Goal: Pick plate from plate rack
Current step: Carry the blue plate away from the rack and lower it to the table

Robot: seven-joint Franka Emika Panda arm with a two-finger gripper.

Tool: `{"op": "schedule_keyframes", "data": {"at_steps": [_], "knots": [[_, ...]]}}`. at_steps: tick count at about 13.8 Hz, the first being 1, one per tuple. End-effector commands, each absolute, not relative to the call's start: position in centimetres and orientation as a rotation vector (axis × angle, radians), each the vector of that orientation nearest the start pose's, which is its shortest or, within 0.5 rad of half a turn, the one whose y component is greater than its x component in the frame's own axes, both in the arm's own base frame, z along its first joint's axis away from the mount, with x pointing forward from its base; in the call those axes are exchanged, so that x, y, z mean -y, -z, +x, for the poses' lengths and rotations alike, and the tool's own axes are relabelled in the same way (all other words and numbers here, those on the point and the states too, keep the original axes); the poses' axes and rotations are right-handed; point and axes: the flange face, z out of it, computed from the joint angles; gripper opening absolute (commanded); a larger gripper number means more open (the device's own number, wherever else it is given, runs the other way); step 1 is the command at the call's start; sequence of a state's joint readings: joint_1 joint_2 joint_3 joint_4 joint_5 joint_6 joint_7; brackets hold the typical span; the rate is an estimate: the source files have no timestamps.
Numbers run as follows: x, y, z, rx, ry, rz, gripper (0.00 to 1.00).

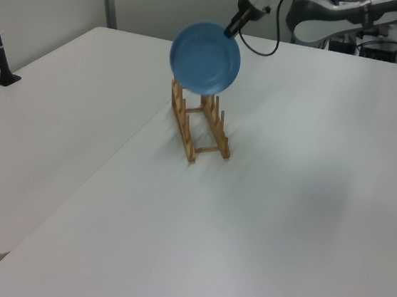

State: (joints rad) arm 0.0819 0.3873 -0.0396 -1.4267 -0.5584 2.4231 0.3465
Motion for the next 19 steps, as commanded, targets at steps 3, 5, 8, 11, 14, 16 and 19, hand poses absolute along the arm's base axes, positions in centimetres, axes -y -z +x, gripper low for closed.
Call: {"op": "schedule_keyframes", "data": {"at_steps": [3, 5, 8, 11, 14, 16, 19], "knots": [[-3.2, -57.2, 70.4, -0.077, 1.151, -3.307, 0.00], [-3.6, -56.5, 70.1, -0.173, 1.024, -3.249, 0.00], [-3.9, -55.2, 69.5, -0.276, 0.795, -3.209, 0.00], [-4.5, -53.6, 68.3, -0.110, 0.485, -3.192, 0.00], [-4.7, -49.2, 66.1, 0.353, 0.073, -3.190, 0.00], [-4.6, -46.6, 64.8, 0.627, -0.116, -3.137, 0.00], [-4.3, -43.1, 63.5, 1.024, -0.302, -2.993, 0.00]]}}
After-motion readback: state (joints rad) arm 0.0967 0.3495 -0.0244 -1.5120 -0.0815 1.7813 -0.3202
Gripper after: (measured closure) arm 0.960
